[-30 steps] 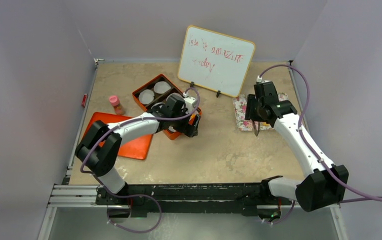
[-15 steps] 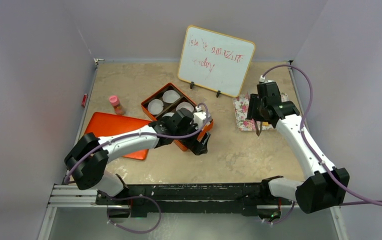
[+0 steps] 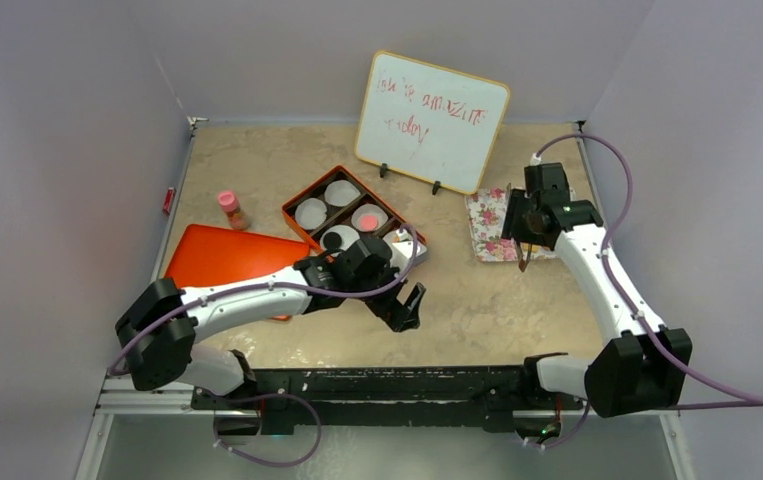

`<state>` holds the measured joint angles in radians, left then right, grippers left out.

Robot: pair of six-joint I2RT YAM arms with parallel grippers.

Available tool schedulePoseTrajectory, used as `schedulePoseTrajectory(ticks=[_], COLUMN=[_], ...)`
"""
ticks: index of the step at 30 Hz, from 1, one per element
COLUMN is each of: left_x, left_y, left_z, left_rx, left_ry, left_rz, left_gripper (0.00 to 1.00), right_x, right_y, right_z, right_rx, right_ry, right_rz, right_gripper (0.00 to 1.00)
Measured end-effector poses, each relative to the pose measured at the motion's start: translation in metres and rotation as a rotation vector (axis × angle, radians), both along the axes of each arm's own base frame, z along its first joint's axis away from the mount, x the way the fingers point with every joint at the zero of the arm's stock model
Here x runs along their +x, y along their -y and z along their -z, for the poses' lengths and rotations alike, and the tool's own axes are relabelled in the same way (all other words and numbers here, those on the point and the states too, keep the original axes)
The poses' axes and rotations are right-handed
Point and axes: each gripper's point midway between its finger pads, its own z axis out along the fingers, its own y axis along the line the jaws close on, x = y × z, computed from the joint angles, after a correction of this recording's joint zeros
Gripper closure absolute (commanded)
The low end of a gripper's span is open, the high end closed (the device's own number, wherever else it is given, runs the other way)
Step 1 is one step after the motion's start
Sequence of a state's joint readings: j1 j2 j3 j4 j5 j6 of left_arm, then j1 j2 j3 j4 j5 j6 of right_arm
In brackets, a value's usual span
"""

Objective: Pack the cookies

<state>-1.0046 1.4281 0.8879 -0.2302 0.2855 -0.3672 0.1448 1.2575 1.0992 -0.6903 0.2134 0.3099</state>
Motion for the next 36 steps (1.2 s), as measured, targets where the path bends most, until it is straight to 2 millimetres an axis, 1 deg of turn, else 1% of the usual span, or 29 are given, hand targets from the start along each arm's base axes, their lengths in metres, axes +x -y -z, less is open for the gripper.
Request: schedulePoseTrajectory(ticks=[2, 4, 6, 8, 10, 11, 13, 15, 18, 20, 23, 26, 32, 36], left_x=[0.011, 0.026, 0.045, 0.066, 0.085, 0.095, 0.108, 0.115, 0.112, 0.107, 0.097, 0.082, 0.05, 0.03], left_y=[-0.003, -0.003, -0.002, -0.003, -0.007, -0.009, -0.013, -0.014, -0.012, -0.009, -0.001, 0.01, 0.011, 0.01], left_z=[-0.009, -0.019, -0.029, -0.034, -0.03, -0.025, -0.012, 0.004, 0.024, 0.031, 0.03, 0.027, 0.025, 0.019], left_rx=[0.012, 0.023, 0.031, 0.043, 0.071, 0.092, 0.135, 0.178, 0.222, 0.228, 0.206, 0.168, 0.114, 0.078], left_ry=[0.045, 0.099, 0.152, 0.189, 0.206, 0.209, 0.209, 0.197, 0.167, 0.15, 0.133, 0.116, 0.067, 0.03], left_rz=[-0.045, -0.09, -0.143, -0.194, -0.238, -0.256, -0.282, -0.282, -0.249, -0.215, -0.167, -0.102, -0.014, 0.037], left_gripper=[0.07, 0.07, 0.06, 0.06, 0.07, 0.07, 0.07, 0.08, 0.09, 0.1, 0.1, 0.11, 0.11, 0.11], right_x=[0.001, 0.001, 0.001, 0.002, 0.002, 0.003, 0.003, 0.004, 0.003, 0.003, 0.003, 0.003, 0.002, 0.003], right_y=[0.002, 0.003, 0.003, 0.004, 0.005, 0.005, 0.006, 0.007, 0.008, 0.009, 0.01, 0.012, 0.012, 0.013], right_z=[0.0, 0.0, 0.0, 0.0, 0.0, 0.0, 0.001, 0.002, 0.003, 0.003, 0.003, 0.003, 0.006, 0.009], right_rx=[0.003, 0.006, 0.013, 0.016, 0.016, 0.016, 0.017, 0.018, 0.017, 0.015, 0.013, 0.013, 0.015, 0.017], right_ry=[0.002, 0.001, 0.002, 0.003, 0.005, 0.005, 0.002, 0.002, -0.001, -0.002, -0.003, -0.003, -0.011, -0.023], right_rz=[0.005, 0.007, 0.008, 0.008, 0.01, 0.012, 0.015, 0.019, 0.021, 0.02, 0.022, 0.026, 0.027, 0.031], right_gripper=[0.45, 0.45, 0.45, 0.45, 0.45, 0.45, 0.45, 0.45, 0.45, 0.45, 0.45, 0.45, 0.45, 0.45])
